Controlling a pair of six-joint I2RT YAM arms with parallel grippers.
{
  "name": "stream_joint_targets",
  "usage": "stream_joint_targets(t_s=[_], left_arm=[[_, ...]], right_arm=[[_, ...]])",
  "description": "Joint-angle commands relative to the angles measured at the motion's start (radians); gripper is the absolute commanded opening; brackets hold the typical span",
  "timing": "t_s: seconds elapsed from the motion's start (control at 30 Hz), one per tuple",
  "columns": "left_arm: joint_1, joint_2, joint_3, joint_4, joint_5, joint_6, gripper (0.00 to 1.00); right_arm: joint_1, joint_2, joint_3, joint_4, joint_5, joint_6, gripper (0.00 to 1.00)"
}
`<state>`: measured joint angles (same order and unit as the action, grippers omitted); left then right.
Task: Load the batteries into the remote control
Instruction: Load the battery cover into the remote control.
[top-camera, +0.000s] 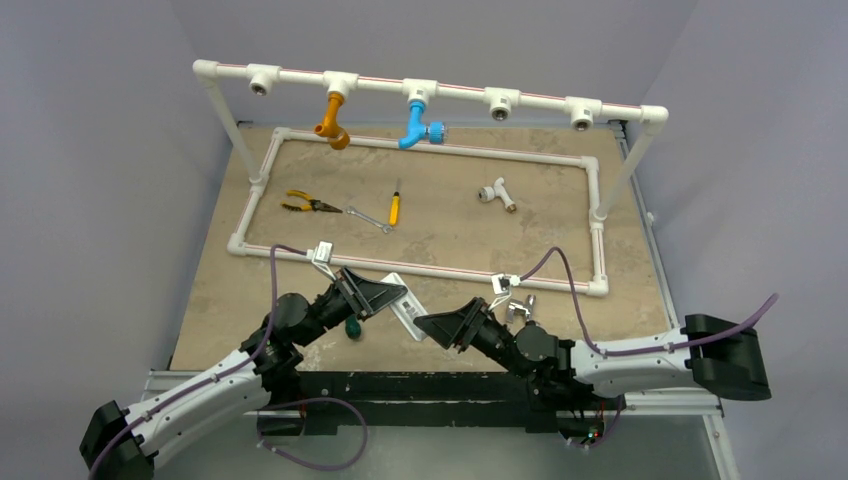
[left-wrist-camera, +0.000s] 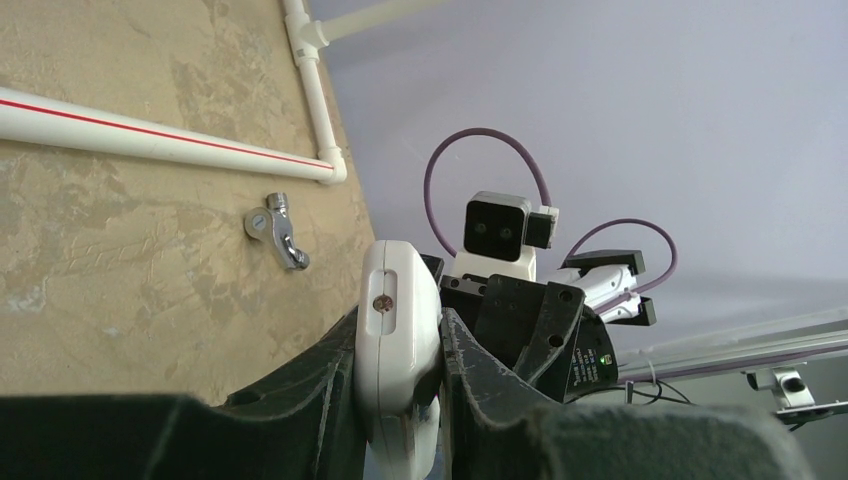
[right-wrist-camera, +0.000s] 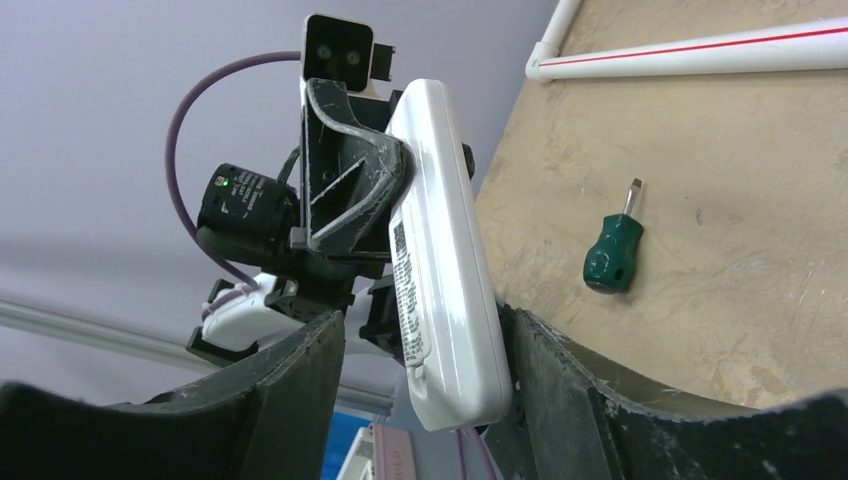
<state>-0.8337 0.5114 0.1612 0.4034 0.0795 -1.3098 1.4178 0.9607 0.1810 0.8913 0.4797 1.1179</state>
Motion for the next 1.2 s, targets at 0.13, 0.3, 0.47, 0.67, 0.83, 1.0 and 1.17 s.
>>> stream_joint_targets(t_s=[0.13, 0.3, 0.47, 0.67, 0.83, 1.0, 1.17], left_arm=[[-0.002, -0.014, 0.04, 0.08, 0.009, -0.017, 0.0], [-0.003, -0.001, 0.038, 0.1, 0.018, -0.017, 0.0], [-0.002, 0.025, 0.036, 0.149, 0.032, -0.016, 0.0], [-0.004, 0.033, 0.03, 0.168, 0.034, -0.016, 0.0], [-0.004, 0.039, 0.032, 0.166, 0.037, -0.014, 0.0], [-0.004, 0.035, 0.035, 0.152, 0.04, -0.012, 0.09], [-0.003, 0.026, 0.04, 0.131, 0.039, -0.001, 0.43]], right_arm=[[-0.013, 0.028, 0.015, 0.096, -0.03, 0.008, 0.55], [-0.017, 0.032, 0.01, 0.105, -0.031, 0.013, 0.49], [-0.024, 0.032, 0.008, 0.106, -0.032, 0.023, 0.44], [-0.032, 0.033, 0.009, 0.107, -0.038, 0.025, 0.41], [-0.035, 0.041, 0.007, 0.11, -0.043, 0.033, 0.35], [-0.04, 0.034, 0.008, 0.091, -0.046, 0.038, 0.14], [-0.041, 0.012, 0.045, -0.012, -0.051, 0.036, 0.0]])
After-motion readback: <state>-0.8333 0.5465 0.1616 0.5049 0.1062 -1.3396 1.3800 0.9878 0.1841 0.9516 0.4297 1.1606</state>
